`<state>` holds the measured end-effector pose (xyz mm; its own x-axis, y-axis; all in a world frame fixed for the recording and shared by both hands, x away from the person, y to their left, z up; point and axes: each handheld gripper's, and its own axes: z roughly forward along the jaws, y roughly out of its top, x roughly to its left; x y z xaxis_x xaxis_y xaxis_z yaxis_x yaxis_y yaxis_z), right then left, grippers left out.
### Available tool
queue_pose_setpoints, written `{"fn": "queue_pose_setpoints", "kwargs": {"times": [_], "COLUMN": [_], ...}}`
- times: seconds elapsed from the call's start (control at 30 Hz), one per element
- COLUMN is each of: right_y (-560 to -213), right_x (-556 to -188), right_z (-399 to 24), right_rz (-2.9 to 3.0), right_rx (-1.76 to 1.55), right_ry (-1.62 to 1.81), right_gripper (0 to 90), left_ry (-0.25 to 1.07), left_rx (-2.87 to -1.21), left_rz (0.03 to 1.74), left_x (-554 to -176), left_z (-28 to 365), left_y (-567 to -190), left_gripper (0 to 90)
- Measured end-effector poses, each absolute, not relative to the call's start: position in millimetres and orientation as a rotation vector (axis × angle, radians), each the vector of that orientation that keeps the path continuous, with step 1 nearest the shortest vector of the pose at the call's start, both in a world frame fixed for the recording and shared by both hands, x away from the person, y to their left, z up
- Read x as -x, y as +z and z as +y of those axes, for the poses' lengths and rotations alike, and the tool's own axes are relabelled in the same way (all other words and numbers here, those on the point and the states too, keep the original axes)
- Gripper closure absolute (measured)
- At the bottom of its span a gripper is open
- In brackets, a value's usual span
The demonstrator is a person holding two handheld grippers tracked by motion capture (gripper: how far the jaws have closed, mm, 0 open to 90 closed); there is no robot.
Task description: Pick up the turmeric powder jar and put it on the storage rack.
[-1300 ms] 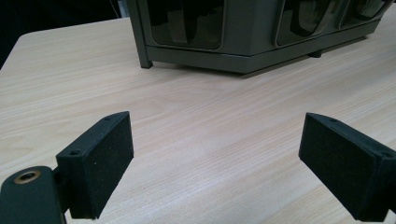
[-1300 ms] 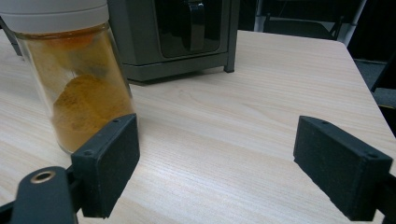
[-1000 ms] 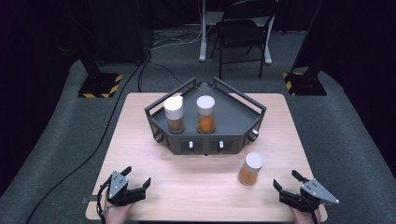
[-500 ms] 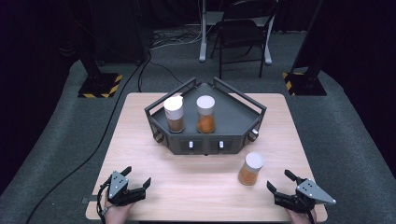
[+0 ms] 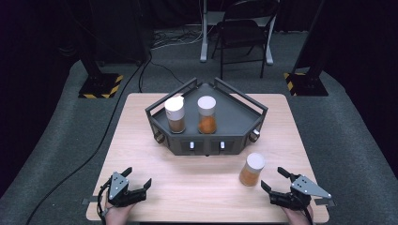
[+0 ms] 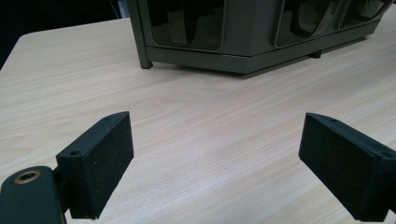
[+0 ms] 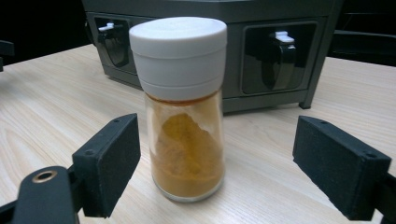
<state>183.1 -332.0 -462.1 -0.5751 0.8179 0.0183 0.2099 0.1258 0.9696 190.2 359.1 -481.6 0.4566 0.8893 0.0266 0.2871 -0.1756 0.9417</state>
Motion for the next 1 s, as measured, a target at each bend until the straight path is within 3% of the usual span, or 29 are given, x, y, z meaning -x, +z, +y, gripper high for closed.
{"fn": "queue_pose_setpoints", "kwargs": {"times": [0.7, 1.0], "right_y": [-441.6, -438.7], "right_x": [-214.4, -224.7], "right_z": [-308.8, -299.6], "right_rz": [1.951, 1.965], "right_rx": [-0.916, -0.921], "right_ry": [1.504, 1.486], "right_gripper": [16.8, 22.3], "left_ry": [0.749, 0.748], "left_rx": [-1.708, -1.708], "left_rz": [1.020, 1.019], "left_x": [-190.5, -190.7], "left_z": [359.7, 359.9], "left_y": [-481.4, -481.4], "left_gripper": [10.2, 10.3]}}
